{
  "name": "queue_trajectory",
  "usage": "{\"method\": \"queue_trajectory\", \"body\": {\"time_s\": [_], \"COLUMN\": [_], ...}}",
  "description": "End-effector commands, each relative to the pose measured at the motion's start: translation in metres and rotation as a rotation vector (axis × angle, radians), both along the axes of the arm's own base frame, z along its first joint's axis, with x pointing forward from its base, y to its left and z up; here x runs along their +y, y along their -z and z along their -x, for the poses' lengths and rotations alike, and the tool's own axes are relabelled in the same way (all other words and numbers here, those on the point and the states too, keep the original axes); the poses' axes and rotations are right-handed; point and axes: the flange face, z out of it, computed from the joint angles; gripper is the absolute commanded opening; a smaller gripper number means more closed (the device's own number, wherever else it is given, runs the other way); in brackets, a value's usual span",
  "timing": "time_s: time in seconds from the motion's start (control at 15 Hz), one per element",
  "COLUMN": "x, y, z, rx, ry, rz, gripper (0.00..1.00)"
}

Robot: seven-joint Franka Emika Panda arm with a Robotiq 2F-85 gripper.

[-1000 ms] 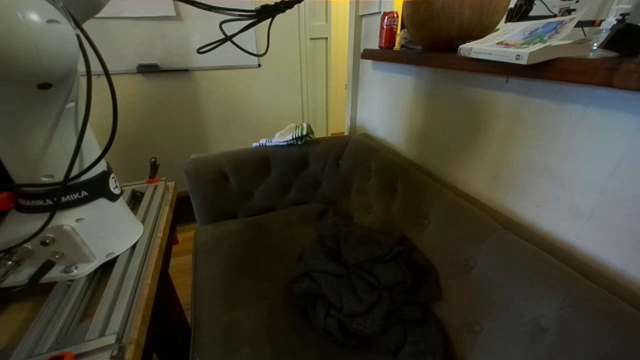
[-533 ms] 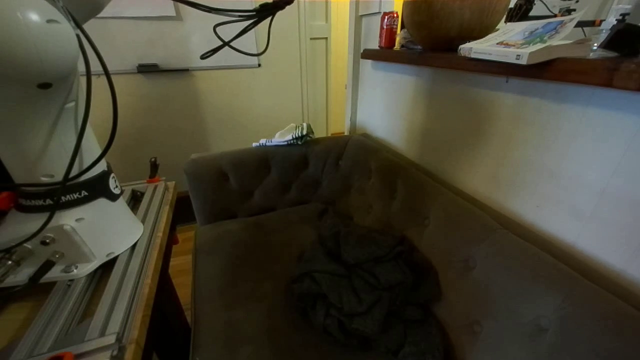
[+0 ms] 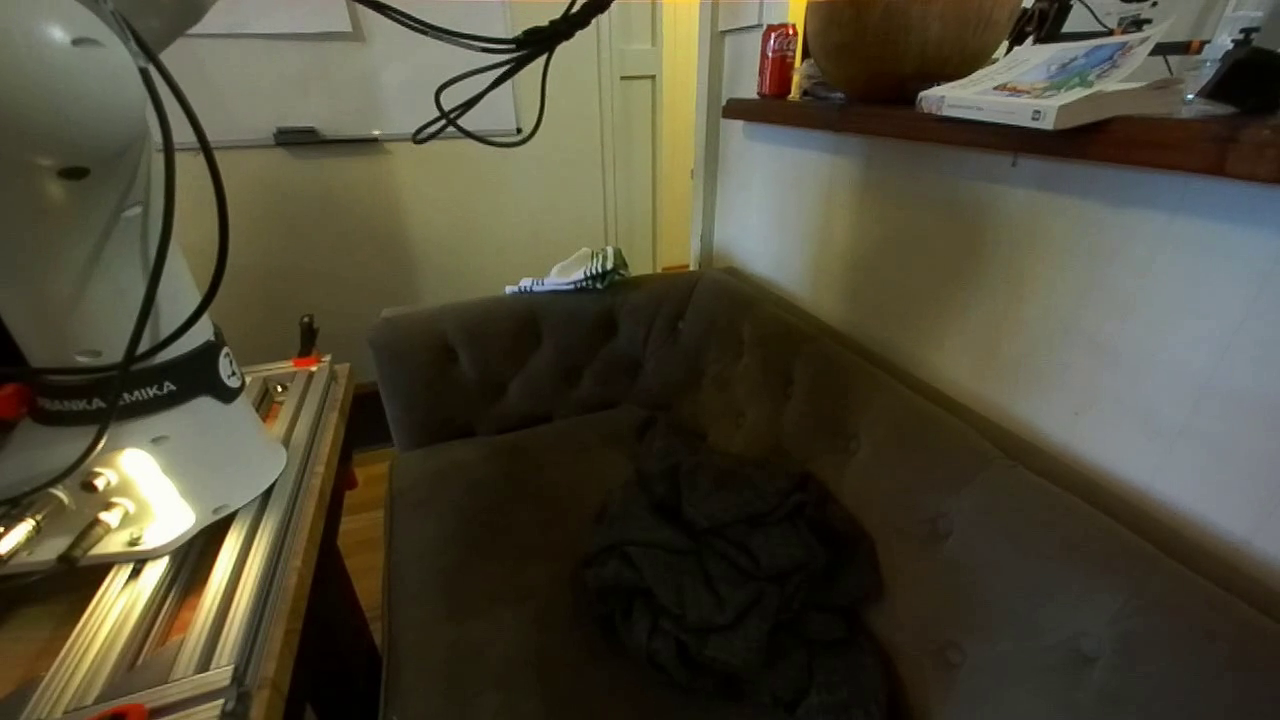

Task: Put the bowl on the counter

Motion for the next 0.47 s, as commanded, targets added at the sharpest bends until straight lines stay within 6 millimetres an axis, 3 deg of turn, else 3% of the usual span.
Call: {"method": "queue_trajectory", "body": {"time_s": [0.0, 0.13, 0.27, 0.4], "x": [-0.066, -0.096, -0.107, -0.113], "y": [0.004, 0.008, 0.016, 0.020], "z": [0.012, 0.019, 0.024, 0.017], "rx": [0.038, 0.053, 0.056, 0.062], "ry": [0.162, 0.268, 0.352, 0.326], "rz": [-0.105, -0.140, -0.204, -0.150], "gripper": [1.00, 1.00, 1.00, 1.00]}}
